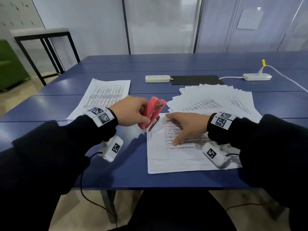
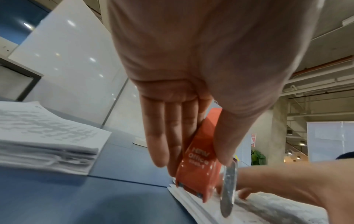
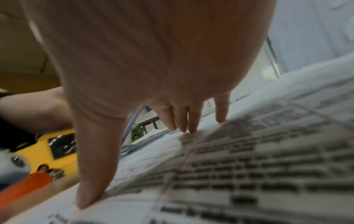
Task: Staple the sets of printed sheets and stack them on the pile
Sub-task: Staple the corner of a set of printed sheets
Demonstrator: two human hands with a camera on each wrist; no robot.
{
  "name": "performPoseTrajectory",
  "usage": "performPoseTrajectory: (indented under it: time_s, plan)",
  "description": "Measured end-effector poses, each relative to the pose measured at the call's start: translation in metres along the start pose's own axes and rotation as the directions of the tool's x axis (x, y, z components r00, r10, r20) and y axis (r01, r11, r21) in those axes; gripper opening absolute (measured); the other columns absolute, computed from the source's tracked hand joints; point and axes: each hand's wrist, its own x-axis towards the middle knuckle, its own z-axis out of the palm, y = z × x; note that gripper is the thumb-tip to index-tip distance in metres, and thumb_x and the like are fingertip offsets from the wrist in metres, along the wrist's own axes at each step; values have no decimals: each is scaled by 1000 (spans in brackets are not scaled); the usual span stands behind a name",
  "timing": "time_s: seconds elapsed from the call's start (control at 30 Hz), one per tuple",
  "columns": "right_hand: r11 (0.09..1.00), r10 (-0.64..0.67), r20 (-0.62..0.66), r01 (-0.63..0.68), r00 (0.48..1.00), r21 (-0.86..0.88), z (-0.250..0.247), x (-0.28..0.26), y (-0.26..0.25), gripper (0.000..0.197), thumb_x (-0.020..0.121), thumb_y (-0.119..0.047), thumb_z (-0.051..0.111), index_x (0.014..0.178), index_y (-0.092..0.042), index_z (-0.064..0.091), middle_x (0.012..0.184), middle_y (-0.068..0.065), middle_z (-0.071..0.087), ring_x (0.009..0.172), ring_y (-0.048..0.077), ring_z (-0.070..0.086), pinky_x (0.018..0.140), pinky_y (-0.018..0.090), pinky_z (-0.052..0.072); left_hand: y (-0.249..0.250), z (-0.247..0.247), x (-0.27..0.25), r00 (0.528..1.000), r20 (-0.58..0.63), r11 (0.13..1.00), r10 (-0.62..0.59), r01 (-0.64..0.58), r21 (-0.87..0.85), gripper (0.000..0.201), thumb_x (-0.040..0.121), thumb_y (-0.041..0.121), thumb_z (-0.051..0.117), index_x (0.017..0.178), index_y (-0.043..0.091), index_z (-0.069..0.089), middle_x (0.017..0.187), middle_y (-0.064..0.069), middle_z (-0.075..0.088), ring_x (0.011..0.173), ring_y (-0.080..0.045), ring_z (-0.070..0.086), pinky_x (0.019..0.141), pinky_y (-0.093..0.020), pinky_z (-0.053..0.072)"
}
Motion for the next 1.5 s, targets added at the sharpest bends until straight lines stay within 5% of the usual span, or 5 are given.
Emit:
performPoseTrajectory:
  time_s: [0.13,0.23,0.37,0.87,1.5]
  plan:
    - [993,57,8,-57,998,100,2,-2,20,129,49,-73,91,155,-30,31,145,-14,51,133,16,51,118,40,35,19,15,14,997,44,997,63,-65,52,32,82,42,81,105,24,68,97,7,74,88,-18,66,84,-36,54]
    - [972,85,-34,-75,996,222,10,-1,30,149,43,-72,94,159,-41,5,151,-16,49,136,17,50,120,41,34,30,23,26,996,46,994,78,-82,70,33,84,43,79,109,23,70,98,6,74,88,-18,63,82,-34,53]
    - [891,77,-41,-50,996,451,15,-3,38,159,60,-33,101,161,-25,-21,152,-18,35,144,6,36,123,30,27,37,27,39,993,63,985,103,-111,132,31,85,45,77,107,24,69,99,7,74,82,-18,60,78,-33,51]
    - [901,6,-82,30,997,432,18,5,44,130,47,-56,98,155,-36,29,145,-16,55,136,12,50,119,42,37,43,37,43,970,198,896,141,-210,391,22,90,41,61,100,23,55,83,1,59,78,-26,58,72,-37,52]
    - [900,9,-64,20,998,435,16,1,40,122,47,-54,97,152,-36,37,136,-19,61,126,9,58,113,40,43,28,38,34,959,194,910,206,-261,323,23,90,36,62,104,22,51,84,5,55,77,-23,51,66,-33,40]
